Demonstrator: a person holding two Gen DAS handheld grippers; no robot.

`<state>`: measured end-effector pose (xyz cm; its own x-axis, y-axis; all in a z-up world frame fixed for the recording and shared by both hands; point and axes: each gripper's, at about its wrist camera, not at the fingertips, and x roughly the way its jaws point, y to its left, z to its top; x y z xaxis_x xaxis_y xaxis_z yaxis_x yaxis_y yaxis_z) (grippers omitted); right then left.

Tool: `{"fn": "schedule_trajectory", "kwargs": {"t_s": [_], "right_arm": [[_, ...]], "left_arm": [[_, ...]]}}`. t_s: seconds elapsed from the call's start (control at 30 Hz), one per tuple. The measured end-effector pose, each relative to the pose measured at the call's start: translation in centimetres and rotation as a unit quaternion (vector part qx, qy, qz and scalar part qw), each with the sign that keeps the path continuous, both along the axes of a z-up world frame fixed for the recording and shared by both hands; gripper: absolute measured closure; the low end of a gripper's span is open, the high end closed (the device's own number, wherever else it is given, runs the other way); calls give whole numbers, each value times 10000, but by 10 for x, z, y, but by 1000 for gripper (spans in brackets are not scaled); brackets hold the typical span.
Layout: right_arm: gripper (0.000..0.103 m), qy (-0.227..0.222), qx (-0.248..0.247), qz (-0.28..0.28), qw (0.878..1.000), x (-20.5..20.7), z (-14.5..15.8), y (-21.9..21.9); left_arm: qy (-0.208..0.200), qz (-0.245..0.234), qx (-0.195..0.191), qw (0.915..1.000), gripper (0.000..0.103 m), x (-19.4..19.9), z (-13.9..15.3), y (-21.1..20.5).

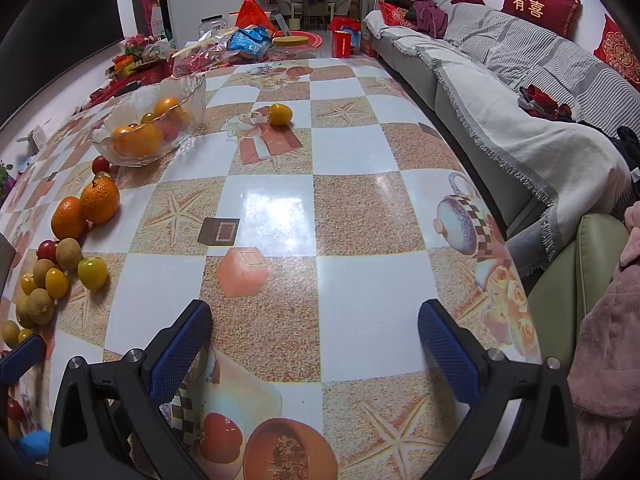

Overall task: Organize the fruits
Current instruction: 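Move both tools toward the pile of fruit on the table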

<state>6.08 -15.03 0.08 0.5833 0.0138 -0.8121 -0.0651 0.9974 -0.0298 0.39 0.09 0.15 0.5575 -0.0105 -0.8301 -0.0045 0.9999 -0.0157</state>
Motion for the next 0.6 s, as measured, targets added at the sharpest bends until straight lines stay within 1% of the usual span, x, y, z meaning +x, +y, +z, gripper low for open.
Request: {"fn": "schedule_trajectory", "kwargs": {"t_s": [0.07, 0.1, 0.17, 0.2, 0.23, 0.27, 0.33, 0.43, 0.5, 0.57, 0.6], "right_arm": [[0, 251, -26, 43, 9997, 3, 1, 0], [0, 424, -50, 66, 9991, 6, 2, 1], [0, 614, -189, 38, 9979, 3, 6, 5], [0, 817, -280, 26, 9963, 3, 7, 6], [0, 951, -247, 22, 9952, 3, 10, 3], [0, 1033, -188, -7, 9945, 1, 13, 0], [0, 1098, -84, -112, 9939, -6, 22, -4], [0, 1319, 15, -286, 9908, -4, 34, 2], [0, 1387, 27, -293, 9899, -10, 47, 7], [0, 1512, 9, -258, 9882, -14, 56, 16], [0, 1629, 64, -224, 9864, -16, 58, 20]], "left_arm": [[295, -99, -8, 9995, 0, 5, 2, 2], [524, -207, 18, 9984, 0, 10, -1, 1], [651, -313, 151, 9973, 0, 11, 2, 0], [669, -340, 263, 9968, 0, 11, 6, 1], [616, -344, 360, 9969, 0, 10, 13, 4], [634, -344, 362, 9967, 0, 12, 20, 8], [555, -290, 293, 9976, 0, 9, 37, 17], [535, -204, 90, 9983, 0, 2, 56, 37], [640, -101, 16, 9979, 0, -1, 64, 52], [904, -134, -42, 9958, 0, 0, 68, 64], [1040, -146, 49, 9945, 0, -2, 70, 69]]}}
